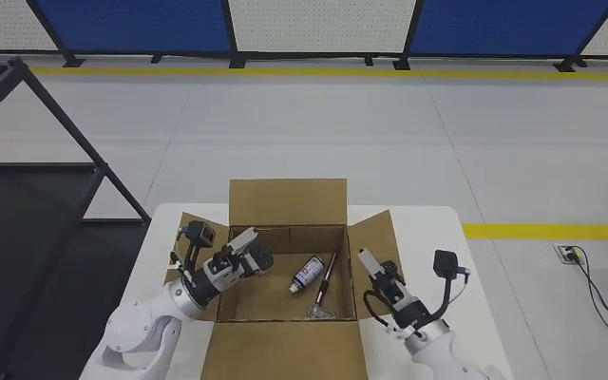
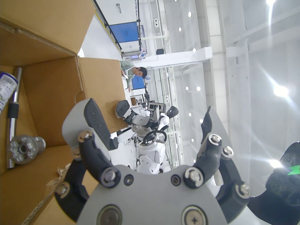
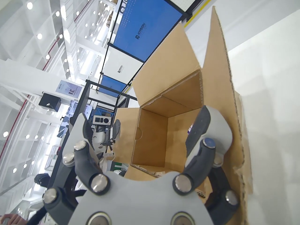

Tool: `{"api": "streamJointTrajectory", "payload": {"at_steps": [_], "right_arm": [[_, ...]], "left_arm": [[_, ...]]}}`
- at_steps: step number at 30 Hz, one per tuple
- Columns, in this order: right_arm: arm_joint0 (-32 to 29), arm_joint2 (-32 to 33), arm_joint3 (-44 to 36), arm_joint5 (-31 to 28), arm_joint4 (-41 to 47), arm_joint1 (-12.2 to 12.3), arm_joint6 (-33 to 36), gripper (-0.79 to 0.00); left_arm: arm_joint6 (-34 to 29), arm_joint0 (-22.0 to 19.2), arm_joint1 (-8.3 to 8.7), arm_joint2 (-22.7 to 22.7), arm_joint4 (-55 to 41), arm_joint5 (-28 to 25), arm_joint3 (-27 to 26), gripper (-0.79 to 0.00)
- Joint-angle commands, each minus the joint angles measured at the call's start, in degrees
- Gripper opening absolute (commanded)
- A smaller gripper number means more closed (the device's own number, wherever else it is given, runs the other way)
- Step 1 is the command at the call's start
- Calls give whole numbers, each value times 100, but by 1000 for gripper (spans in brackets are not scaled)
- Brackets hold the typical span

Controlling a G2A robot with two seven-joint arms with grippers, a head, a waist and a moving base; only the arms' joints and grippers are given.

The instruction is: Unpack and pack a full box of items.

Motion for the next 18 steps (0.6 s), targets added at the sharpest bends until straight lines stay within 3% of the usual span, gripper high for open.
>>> {"api": "streamJointTrajectory", "payload": {"at_steps": [1, 7, 11, 18], "right_arm": [[17, 16, 52, 91, 47, -2, -14, 0], [30, 20, 200, 141, 75, 1, -6, 0], [130, 3, 327, 173, 116, -2, 24, 0], [345, -63, 495, 229, 175, -9, 104, 0]], "left_arm": [[186, 79, -1, -42, -20, -55, 23, 0], [945, 448, -13, -241, -80, -287, -124, 0], [1837, 770, -22, -335, 436, -383, -392, 0], [2950, 1120, -67, -419, 616, -146, -681, 0]]}}
